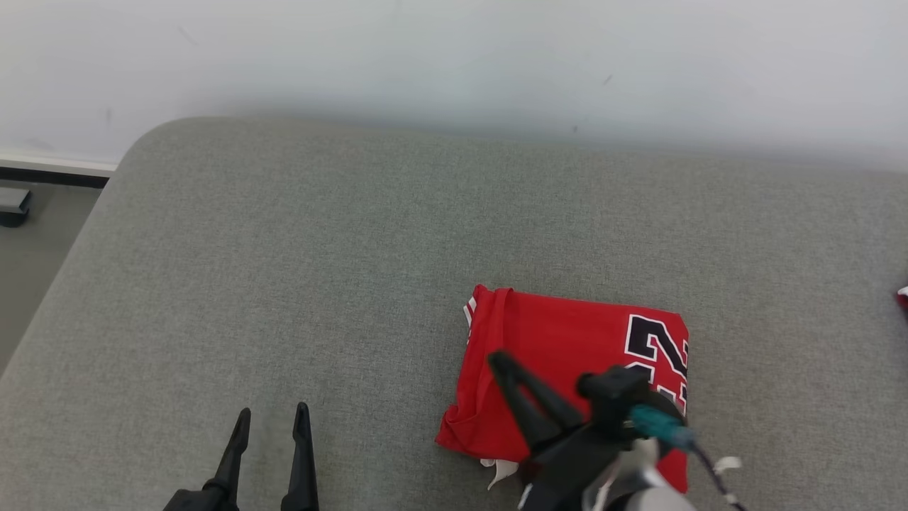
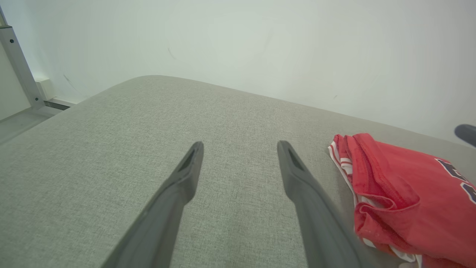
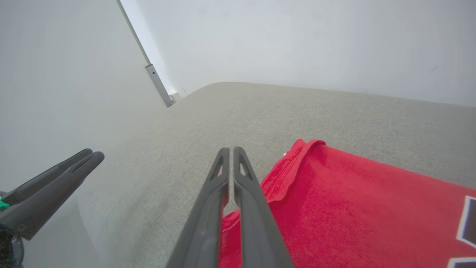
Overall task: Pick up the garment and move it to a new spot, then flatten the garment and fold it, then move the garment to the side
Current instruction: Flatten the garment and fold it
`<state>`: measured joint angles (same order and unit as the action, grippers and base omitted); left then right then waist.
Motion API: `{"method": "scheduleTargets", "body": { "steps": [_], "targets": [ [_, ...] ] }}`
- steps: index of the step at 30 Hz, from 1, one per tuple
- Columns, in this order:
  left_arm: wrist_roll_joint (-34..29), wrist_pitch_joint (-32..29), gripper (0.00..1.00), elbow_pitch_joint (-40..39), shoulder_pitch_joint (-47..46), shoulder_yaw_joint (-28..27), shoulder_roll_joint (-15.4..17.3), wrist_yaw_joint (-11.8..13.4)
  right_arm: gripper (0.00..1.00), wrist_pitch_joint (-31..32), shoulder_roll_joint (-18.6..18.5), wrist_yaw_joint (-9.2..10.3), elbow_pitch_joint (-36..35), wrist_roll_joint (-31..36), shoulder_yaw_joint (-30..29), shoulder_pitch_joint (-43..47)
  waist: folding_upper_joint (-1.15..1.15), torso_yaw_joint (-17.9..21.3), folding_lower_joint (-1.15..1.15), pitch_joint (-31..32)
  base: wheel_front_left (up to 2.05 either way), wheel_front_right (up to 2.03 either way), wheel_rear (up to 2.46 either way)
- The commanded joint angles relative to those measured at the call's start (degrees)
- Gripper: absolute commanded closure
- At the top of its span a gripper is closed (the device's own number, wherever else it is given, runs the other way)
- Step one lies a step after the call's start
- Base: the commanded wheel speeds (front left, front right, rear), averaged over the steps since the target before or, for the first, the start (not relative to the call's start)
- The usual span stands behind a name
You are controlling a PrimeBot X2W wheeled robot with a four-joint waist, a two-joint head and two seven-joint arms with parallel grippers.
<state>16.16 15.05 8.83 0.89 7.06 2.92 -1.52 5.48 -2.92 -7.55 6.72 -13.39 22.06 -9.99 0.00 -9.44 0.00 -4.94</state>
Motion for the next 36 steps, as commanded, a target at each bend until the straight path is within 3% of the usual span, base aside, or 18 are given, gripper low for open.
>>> {"method": "scheduleTargets", "body": {
  "steps": [1,9,18,24,36],
  "targets": [
    [-0.5,0.1,0.0,-0.4,0.2,-0.3,-0.1,0.0,0.0,-1.4,0.1,0.15,-1.6,0.5,-2.3,1.5,0.0,0.1,0.0,0.3,0.0,0.0,0.0],
    [-1.5,0.1,0.0,-3.1,1.7,-1.8,-0.1,0.5,0.0,-9.5,0.1,0.15,-6.2,4.1,-20.3,8.5,0.0,1.3,0.0,1.9,0.0,0.0,0.0],
    [-4.1,0.1,0.0,-6.0,3.2,-3.2,-0.1,0.7,0.0,-16.3,0.1,0.15,-1.9,7.0,-30.0,11.8,0.0,3.6,0.0,3.9,0.0,0.0,0.0],
    [-7.0,0.1,0.0,-5.2,4.6,-3.5,-0.1,0.0,0.0,-18.4,0.1,0.15,1.9,8.6,-32.3,12.9,0.0,5.5,0.0,5.2,0.0,0.0,0.0],
    [-8.5,0.1,0.0,-2.2,5.5,-4.7,-0.1,-0.1,0.0,-19.3,0.1,0.15,5.8,9.4,-30.3,13.7,0.0,8.5,0.0,5.7,0.0,0.0,0.0]
  ]
}}
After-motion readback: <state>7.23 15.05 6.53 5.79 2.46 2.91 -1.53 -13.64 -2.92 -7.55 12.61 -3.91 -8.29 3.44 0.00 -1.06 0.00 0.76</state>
